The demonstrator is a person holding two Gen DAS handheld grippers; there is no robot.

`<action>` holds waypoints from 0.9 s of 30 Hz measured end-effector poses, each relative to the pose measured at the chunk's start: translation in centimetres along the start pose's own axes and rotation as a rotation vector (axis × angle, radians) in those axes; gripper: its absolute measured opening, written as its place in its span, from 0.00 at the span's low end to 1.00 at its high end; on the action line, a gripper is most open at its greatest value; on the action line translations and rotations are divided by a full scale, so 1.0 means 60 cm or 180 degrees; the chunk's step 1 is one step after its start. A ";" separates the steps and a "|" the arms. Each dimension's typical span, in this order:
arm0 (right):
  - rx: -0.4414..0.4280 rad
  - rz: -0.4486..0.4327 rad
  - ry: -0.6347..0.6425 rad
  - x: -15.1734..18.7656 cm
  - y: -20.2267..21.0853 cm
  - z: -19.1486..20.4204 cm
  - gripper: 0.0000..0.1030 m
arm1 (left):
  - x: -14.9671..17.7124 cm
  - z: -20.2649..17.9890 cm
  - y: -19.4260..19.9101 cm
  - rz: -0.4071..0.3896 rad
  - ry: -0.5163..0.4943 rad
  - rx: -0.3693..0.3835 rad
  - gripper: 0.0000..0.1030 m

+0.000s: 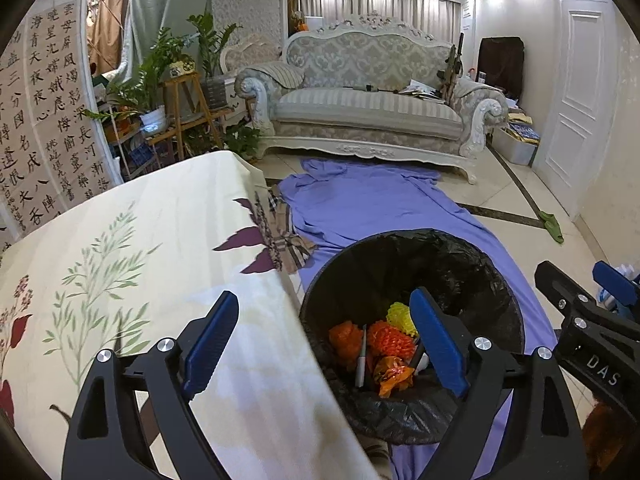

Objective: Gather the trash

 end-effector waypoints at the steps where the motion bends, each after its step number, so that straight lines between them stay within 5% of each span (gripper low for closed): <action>1: -0.0008 -0.0008 0.0007 0.001 0.006 0.002 0.88 | 0.002 0.002 0.006 -0.0011 -0.0007 0.0015 0.82; 27: -0.0068 -0.0286 0.0122 0.009 0.133 0.060 0.94 | 0.021 0.053 0.119 -0.0255 0.0108 -0.0035 0.82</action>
Point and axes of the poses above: each gripper's, at about its wrist camera, not at the fingertips, and y roughly against the way its jaws point, z to its left, x to its underside, the point moved 6 cm from there along -y, roughly the way its jaws point, and after that the axes turned 7 degrees about y, right-handed, at the moved point
